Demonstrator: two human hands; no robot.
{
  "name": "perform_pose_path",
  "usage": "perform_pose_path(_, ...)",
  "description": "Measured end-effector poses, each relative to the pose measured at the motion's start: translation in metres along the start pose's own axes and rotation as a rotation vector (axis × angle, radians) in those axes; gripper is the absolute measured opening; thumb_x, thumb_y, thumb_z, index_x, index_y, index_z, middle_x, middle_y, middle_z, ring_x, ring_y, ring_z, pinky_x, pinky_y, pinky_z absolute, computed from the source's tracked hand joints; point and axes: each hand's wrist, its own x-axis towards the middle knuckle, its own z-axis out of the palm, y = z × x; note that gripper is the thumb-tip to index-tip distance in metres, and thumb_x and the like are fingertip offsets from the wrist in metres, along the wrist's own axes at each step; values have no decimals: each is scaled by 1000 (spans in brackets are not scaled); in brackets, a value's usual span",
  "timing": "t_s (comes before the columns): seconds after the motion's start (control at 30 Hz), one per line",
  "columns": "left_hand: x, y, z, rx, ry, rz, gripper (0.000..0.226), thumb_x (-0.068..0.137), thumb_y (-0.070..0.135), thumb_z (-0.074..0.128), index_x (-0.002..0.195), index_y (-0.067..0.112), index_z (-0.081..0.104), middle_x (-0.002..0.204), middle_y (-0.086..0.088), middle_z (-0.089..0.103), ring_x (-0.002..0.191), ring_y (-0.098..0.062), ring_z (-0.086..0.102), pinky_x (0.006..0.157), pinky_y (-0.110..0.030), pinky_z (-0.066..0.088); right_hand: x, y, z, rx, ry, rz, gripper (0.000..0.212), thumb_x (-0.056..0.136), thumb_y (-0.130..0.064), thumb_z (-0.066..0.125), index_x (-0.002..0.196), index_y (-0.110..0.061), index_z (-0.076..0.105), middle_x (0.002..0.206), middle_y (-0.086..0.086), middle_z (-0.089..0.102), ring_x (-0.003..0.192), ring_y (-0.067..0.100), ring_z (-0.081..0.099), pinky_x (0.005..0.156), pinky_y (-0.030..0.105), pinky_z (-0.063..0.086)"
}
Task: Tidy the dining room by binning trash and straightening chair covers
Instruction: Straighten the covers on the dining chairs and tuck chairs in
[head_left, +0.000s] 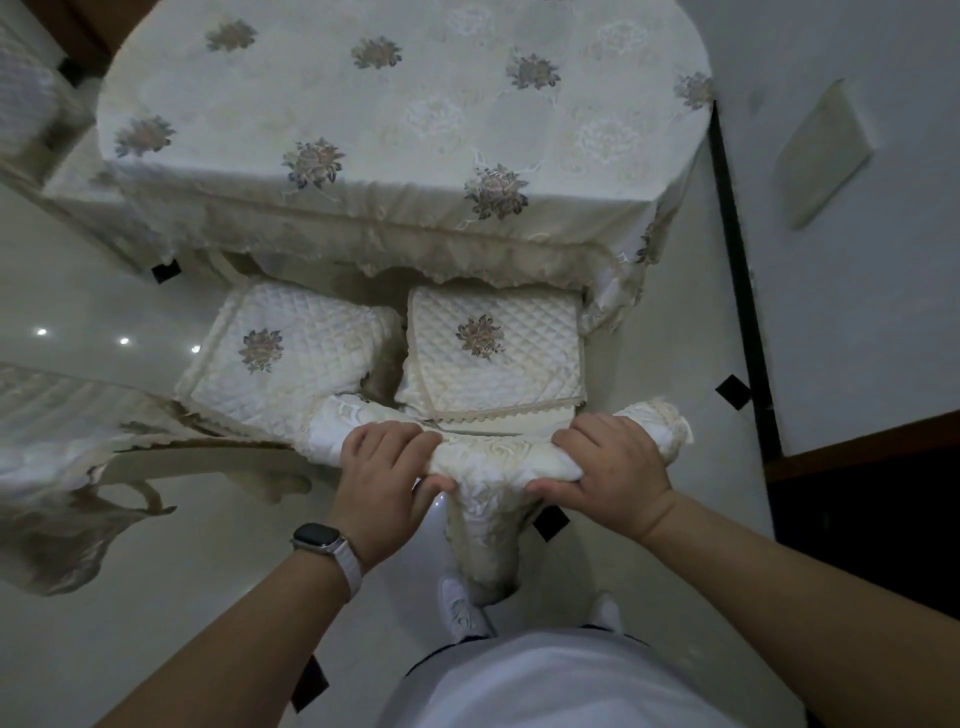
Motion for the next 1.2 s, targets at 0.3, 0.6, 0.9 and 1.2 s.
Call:
perform_pose_path(0.3,30,-54,-9,-31,-173,12,53,100,58,27,115,19,59,107,-3,62,102,-26,52,92,-41,32,36,-13,25,-50,42,64,69,89,-74,43,75,-11,66,72,6,59,63,28,56,57,35,43)
perform_pose_path(0.6,65,-74,-5,-87,-224,-26,42,92,51,44,113,21,63,111,2,61,106,-23,51,95,-42,31,65,1,35,-84,27,115,70,91,-74,38,77,-11,65,74,5,60,63,28,55,56,35,44)
perform_pose_path(0.9,110,-82,15,-96,-224,-65,42,89,50,46,110,20,67,112,4,63,109,-22,50,95,-45,33,93,37,45,-91,33,122,65,92,-70,38,79,-12,66,76,5,60,65,27,54,58,33,38)
perform_pose_path(1.2,164,-95,29,-68,-272,-85,46,90,50,44,110,18,69,109,2,64,105,-23,52,95,-37,26,130,76,59,-95,71,106,62,90,-70,43,75,-13,64,72,4,58,63,24,51,61,29,24)
